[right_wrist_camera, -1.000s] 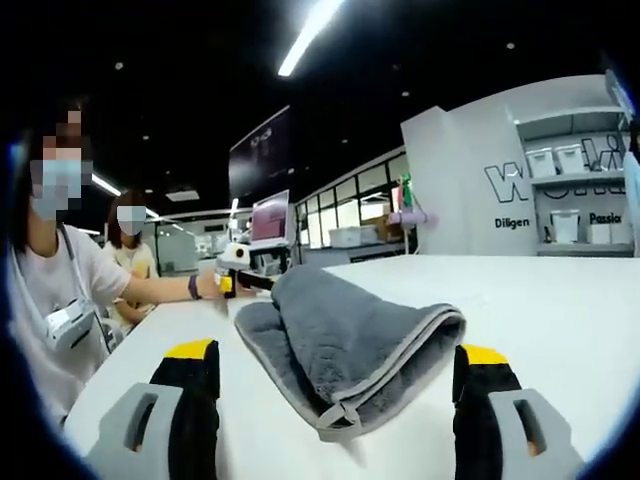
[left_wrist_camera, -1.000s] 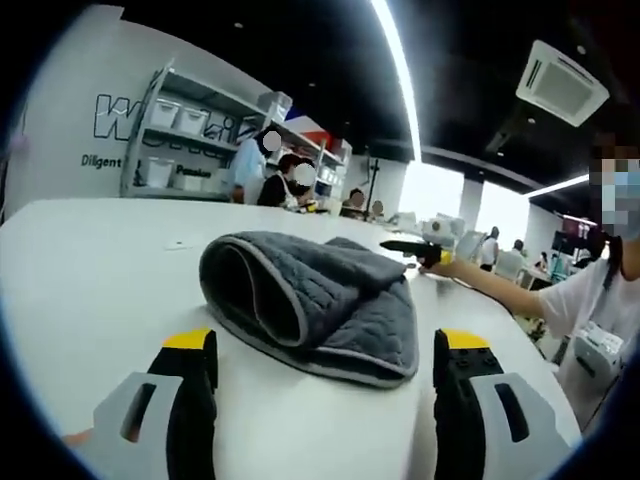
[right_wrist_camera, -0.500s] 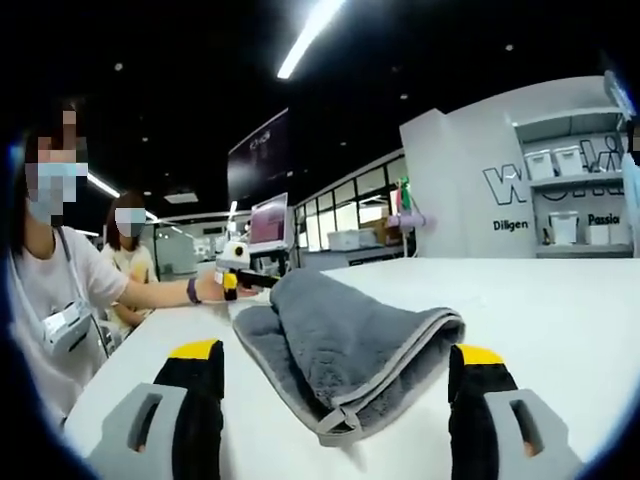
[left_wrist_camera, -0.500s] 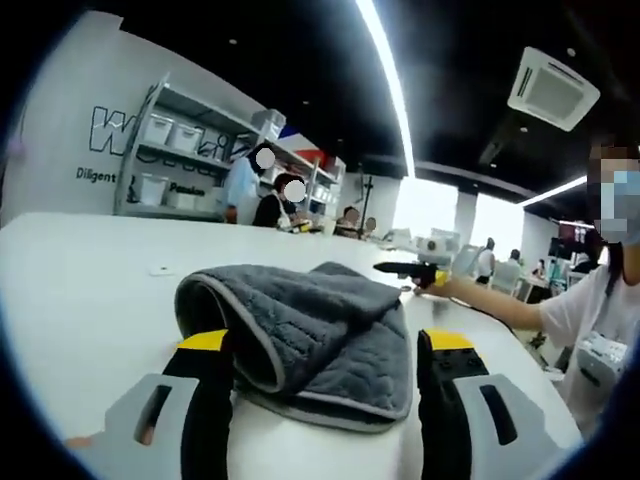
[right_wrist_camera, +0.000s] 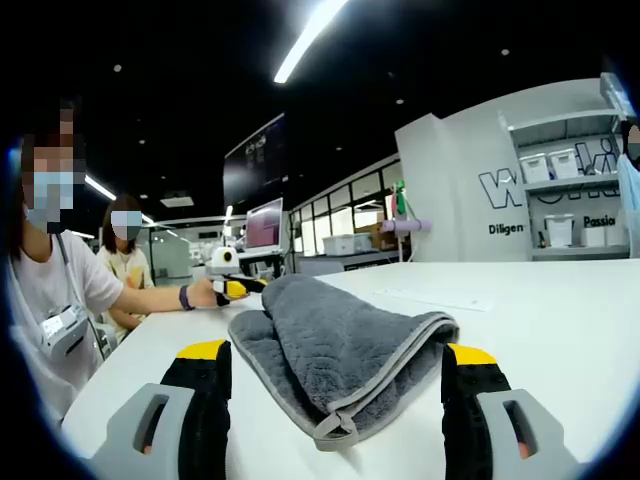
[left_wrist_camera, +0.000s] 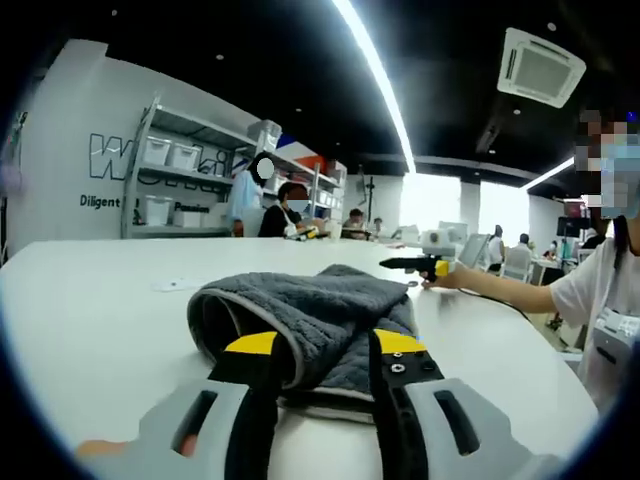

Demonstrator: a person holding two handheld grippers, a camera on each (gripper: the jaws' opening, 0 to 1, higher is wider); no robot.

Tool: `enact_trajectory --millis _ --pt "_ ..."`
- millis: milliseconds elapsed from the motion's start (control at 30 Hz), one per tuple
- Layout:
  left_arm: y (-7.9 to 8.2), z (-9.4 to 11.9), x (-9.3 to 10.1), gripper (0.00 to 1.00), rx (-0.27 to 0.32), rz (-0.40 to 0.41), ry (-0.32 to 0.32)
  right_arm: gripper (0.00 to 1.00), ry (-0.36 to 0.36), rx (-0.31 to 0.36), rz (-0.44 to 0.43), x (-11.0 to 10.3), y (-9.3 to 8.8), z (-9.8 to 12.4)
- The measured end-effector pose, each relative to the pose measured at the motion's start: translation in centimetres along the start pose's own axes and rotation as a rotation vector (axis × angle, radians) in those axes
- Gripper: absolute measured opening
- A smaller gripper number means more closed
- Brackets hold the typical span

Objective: Fold the towel on the table until its edges align and the towel forms a compact rectangular stack.

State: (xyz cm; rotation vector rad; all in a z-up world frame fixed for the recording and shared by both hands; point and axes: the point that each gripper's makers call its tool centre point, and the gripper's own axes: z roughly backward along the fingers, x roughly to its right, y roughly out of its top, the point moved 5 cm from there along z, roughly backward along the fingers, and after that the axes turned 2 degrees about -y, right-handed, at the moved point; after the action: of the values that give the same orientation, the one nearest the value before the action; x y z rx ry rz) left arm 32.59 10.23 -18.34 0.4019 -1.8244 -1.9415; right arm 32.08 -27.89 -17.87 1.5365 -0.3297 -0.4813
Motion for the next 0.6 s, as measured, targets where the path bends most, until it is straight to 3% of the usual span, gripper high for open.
enact_trajectory --millis 200,367,600 --pt "0.27 0.04 0.00 0.19 0.014 0.009 0.011 0.88 0.006 -0.011 0.005 -0.31 -0.21 -0.24" --pt "-0.34 -0.35 0.11 0.12 -0.024 0.006 0.014 0.87 0.006 -0.010 0.003 -0.04 -0.08 -0.19" --pt "-0.04 -0.46 0.08 0.03 -0.029 0.016 0.018 0.85 0.007 -0.028 0.017 -0.18 -0.34 -0.33"
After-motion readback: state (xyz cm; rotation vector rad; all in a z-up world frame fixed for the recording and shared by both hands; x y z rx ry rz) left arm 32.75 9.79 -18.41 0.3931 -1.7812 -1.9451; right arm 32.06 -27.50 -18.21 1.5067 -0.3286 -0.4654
